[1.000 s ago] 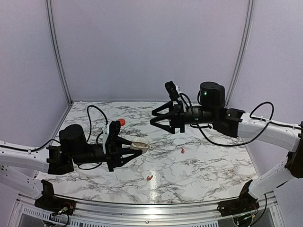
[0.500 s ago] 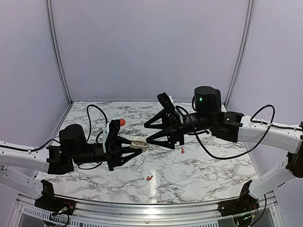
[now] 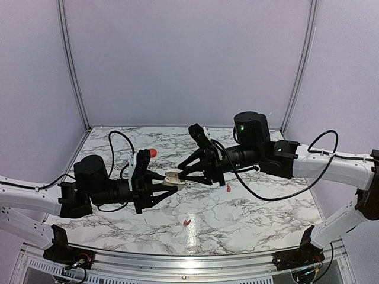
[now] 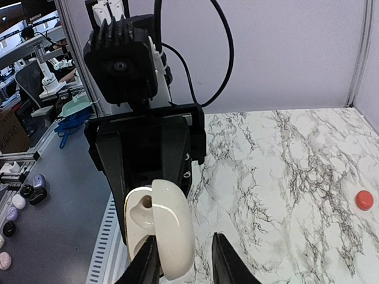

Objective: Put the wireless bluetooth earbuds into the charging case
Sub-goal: Pass from the left arm to the right

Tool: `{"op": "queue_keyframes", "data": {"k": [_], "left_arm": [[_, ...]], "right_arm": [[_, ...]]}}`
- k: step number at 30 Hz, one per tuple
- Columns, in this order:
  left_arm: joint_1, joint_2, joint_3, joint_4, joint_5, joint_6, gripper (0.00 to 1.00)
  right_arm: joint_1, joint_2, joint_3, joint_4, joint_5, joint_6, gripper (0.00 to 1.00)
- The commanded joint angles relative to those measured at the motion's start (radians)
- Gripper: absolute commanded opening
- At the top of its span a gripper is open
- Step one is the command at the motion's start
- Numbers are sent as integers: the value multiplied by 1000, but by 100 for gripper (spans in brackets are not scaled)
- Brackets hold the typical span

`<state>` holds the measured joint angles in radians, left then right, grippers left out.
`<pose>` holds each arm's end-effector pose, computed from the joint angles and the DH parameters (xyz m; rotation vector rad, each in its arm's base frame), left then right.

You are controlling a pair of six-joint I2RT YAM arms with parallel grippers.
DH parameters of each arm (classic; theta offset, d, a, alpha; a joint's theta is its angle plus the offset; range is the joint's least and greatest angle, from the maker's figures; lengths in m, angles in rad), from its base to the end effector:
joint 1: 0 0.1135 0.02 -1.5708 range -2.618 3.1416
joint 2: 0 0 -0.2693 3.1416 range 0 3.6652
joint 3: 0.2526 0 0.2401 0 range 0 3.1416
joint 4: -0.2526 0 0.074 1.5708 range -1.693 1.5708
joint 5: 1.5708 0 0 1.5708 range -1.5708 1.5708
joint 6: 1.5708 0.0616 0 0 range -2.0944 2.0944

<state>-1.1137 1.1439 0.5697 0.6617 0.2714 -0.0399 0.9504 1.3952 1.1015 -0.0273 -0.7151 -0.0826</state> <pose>0.1040 -0.2488 0.2944 1.0079 1.2340 -1.1185 0.1574 0.2897 0.3308 -1.4141 1.4302 1.2472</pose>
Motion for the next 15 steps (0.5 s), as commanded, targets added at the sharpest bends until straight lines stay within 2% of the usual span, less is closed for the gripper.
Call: {"op": "queue_keyframes", "data": {"k": [1,6,10,15], "left_arm": [[3,2,33,27,27,8,0],[3,1,36,27,14,8,0],[3,4,40,27,11,5,0],[3,14,47,27,18,6,0]], "right_arm": [[8,10,54,-8,22,-5,29],[8,7,54,-12,2,-12,19],[8,7,53,-11,-17,-13,23],[8,22,58,8,-47,9,22]]}}
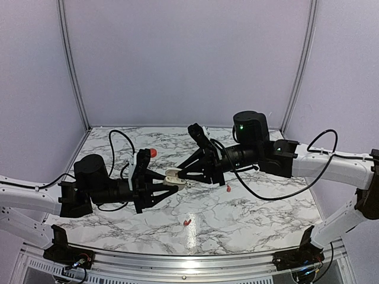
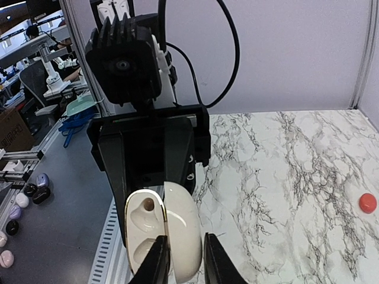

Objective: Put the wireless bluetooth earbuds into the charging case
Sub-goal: Pass from the left arm to the right

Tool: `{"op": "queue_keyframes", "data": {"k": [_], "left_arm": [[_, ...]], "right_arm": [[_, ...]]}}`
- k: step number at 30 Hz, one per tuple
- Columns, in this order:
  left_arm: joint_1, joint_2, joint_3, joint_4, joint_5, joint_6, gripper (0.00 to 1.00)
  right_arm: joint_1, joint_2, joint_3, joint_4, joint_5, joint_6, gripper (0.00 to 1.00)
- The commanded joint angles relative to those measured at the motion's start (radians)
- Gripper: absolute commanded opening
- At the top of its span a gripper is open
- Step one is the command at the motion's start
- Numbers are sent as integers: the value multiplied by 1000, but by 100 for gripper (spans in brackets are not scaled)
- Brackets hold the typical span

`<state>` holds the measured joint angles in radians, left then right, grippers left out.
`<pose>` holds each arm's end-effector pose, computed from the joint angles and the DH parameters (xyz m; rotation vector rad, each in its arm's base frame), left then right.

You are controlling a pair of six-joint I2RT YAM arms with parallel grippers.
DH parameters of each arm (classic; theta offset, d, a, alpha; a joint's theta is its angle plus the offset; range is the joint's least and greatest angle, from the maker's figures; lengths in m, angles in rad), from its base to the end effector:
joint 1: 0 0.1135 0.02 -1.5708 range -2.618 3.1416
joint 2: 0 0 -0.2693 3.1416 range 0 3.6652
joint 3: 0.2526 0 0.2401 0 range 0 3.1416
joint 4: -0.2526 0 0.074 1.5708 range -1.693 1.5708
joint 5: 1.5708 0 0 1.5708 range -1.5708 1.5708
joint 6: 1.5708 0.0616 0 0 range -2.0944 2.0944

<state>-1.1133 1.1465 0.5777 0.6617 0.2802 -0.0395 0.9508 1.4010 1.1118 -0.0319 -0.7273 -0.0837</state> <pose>0.1040 -0.2497 0.2966 1.0121 1.2251 -1.1250 0.1574 0.2910 0.3323 -1.4223 1.4231 1.2580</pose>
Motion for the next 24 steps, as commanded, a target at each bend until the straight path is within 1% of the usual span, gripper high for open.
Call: {"op": "queue_keyframes", "data": {"k": [1,3,6,14,18,21,24], "left_arm": [[2,13,40,27,10,7,0],[3,14,41,27,13,8,0],[3,15,44,27,15,10,0],[3,7,32,27,-17,2,1],[3,9,26,28,-25,-9,13],[3,11,25,27,-24,-9,19],[3,16,28,27,-17,-8,22]], "right_arm": [[8,18,48,19,-39,15,22],[8,24,51,23,-43,18,21],[8,30,55,23,-46,19,17],[8,20,52,23,-55,15,0],[8,8,49,23,-44,13,0],[8,-2,46,23,-34,14,0],[8,-7,44,56,-24,19,0]]}}
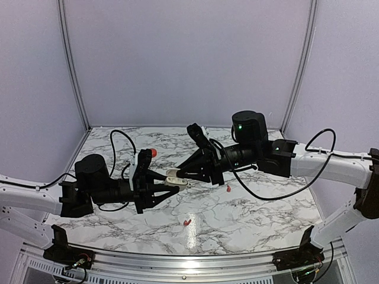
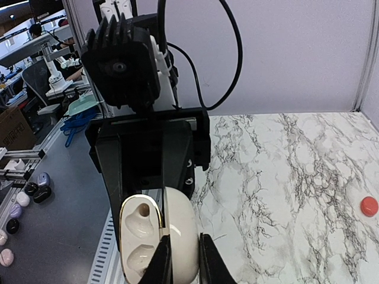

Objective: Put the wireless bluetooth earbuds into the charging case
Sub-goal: Pass from the left arm to the right, then pass from the right arm to the left

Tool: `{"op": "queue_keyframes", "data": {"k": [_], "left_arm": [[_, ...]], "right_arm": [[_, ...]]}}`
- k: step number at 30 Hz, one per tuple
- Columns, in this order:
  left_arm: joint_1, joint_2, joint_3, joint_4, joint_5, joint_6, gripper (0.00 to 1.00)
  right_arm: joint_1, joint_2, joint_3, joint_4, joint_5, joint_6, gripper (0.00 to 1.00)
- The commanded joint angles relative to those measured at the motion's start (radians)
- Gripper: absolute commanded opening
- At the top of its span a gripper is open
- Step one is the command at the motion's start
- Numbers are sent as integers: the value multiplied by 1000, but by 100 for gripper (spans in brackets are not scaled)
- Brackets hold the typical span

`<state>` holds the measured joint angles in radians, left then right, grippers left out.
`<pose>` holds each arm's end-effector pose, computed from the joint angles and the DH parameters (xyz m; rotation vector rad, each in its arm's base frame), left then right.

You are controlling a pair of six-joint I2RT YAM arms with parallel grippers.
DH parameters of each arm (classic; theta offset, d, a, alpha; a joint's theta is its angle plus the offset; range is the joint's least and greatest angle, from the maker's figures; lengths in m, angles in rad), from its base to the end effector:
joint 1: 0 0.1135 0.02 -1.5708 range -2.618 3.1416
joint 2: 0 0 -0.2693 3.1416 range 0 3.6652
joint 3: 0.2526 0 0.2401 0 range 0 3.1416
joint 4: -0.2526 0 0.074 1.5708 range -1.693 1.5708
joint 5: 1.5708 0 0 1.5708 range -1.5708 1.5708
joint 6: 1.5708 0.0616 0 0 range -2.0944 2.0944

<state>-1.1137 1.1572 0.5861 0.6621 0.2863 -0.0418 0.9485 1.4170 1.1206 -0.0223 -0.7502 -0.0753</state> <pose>0.1046 -0.2521 0.2970 1.0168 1.2256 -1.1310 0.1592 0.2940 0.3318 -1.4288 1.4178 1.2826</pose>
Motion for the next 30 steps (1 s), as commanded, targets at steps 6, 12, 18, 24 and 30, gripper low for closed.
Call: {"op": "queue_keyframes", "data": {"k": [6,12,18,24,30], "left_arm": [[3,15,25,27,-8,-1,31],[3,18,26,27,-1,3,35],[3,11,28,27,-2,9,22],[3,1,27,27,15,26,12],[3,-1,16,27,19,36,3]], "right_arm": [[10,-20,36,50,9,14,0],[10,-17,39,53,11,15,0],[10,-13,41,53,8,16,0],[10,-5,40,53,6,17,0],[-6,-7,40,56,13,44,56]]}}
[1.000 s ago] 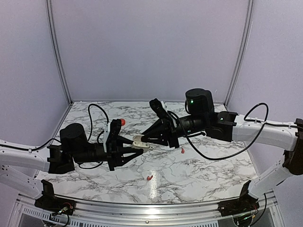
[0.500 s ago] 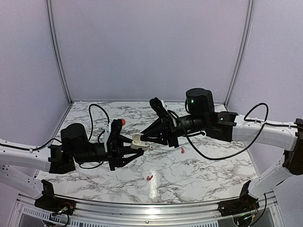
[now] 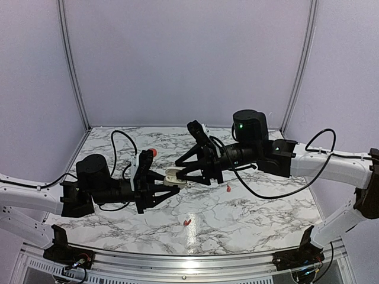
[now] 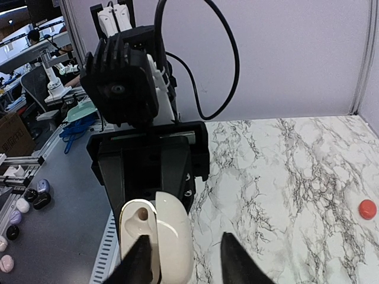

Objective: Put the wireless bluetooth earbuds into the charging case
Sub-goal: Pass from the right arm to the left, then move the left earbud to the center of the board.

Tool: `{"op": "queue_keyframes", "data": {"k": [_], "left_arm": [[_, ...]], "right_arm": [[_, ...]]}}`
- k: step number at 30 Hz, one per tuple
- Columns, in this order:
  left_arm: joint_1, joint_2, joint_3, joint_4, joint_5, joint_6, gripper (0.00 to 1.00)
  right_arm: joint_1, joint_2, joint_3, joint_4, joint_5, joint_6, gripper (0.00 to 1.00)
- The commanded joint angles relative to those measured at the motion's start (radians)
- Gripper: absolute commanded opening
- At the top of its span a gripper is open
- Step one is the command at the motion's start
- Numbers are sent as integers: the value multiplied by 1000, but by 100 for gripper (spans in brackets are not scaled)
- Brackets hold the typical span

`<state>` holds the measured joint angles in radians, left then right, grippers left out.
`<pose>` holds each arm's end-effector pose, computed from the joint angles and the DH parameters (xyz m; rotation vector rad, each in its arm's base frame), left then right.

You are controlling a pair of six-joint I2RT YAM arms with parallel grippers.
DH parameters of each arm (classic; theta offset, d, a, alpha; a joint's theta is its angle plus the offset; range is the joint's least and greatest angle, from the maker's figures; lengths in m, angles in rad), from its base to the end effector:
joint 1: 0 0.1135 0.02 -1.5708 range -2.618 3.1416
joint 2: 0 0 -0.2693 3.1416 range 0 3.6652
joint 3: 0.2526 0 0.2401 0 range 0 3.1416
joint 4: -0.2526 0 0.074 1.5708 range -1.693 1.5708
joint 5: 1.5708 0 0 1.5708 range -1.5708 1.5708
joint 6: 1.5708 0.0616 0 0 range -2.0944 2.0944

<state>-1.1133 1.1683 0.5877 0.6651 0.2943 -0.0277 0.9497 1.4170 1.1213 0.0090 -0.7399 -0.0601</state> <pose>0.1051 -0.2540 0.2952 1.0330 1.2197 -1.1243 0.1601 0.2952 0.3355 -1.4066 1.4017 1.2813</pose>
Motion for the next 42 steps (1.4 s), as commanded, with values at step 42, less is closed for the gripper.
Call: {"op": "queue_keyframes", "data": {"k": [42], "left_arm": [[128,-105,-191,151,-60,-97,0]], "right_arm": [[-246,590,416,-576,430,-252,51]]}}
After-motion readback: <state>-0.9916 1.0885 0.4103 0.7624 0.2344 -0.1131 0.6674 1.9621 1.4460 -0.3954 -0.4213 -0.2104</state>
